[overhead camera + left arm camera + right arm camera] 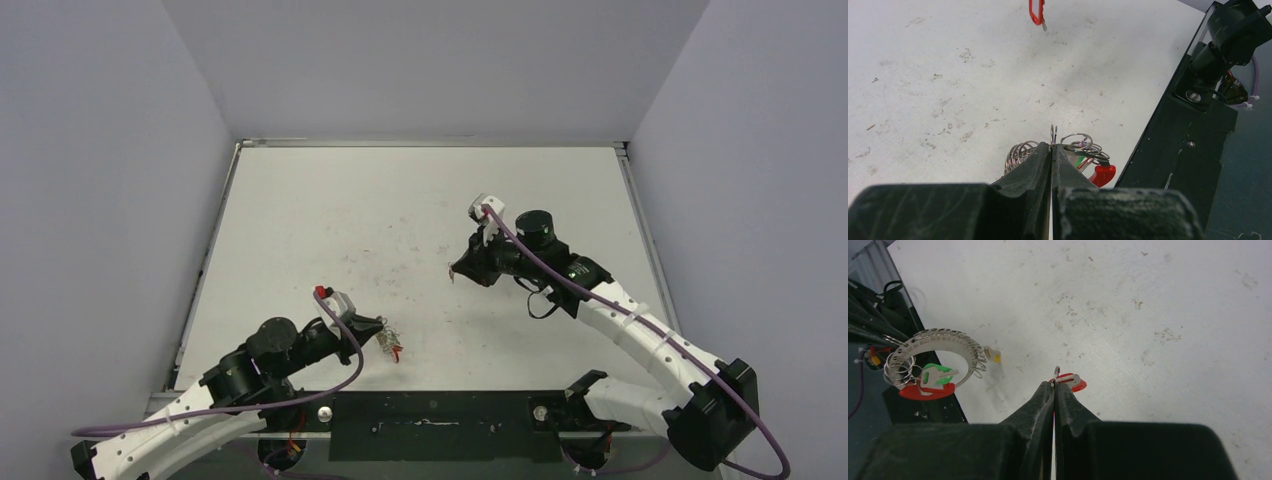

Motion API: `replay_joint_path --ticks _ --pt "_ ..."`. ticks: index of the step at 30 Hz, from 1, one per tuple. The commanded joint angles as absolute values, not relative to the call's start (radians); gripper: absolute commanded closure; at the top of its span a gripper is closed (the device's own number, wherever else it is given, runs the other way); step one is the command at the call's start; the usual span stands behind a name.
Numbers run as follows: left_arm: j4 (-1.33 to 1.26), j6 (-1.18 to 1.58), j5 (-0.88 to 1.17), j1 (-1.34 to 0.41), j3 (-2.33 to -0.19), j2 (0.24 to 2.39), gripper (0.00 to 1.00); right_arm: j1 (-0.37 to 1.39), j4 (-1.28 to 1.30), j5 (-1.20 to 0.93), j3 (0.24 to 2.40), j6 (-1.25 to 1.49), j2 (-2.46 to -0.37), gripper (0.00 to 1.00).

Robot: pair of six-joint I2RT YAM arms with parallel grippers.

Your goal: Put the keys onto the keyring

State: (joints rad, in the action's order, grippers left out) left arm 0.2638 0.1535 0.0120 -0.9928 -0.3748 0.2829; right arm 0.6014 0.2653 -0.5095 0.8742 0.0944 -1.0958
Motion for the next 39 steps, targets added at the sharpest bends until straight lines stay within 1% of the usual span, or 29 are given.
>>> replay_joint_path --ticks 1,5,12,17,22,39 --pt "0.148 0.149 0.016 -0.99 -0.367 0.29 1.0 0.626 0.212 -0.69 0.895 0.101 -1.157 1.0" --pt "0.132 0.144 0.025 -0.99 -0.364 0.307 1.0 0.678 0.207 -0.769 0.913 0.068 -1.192 1.0" --pt "0.102 0.137 0.046 -0.99 -0.351 0.321 1.0 0.831 0.259 -0.728 0.96 -0.032 -1.207 1.0" --pt "0.069 0.137 0.064 -0.99 -0.338 0.327 1.0 0.876 0.265 -0.738 0.981 -0.066 -1.213 1.0" --pt "0.047 0.138 0.078 -0.989 -0.33 0.332 1.0 0.897 0.357 -0.739 1.037 -0.133 -1.25 1.0" --pt "0.015 0.145 0.113 -0.989 -0.33 0.372 1.0 1.012 0.468 -0.653 1.151 -0.221 -1.314 1.0"
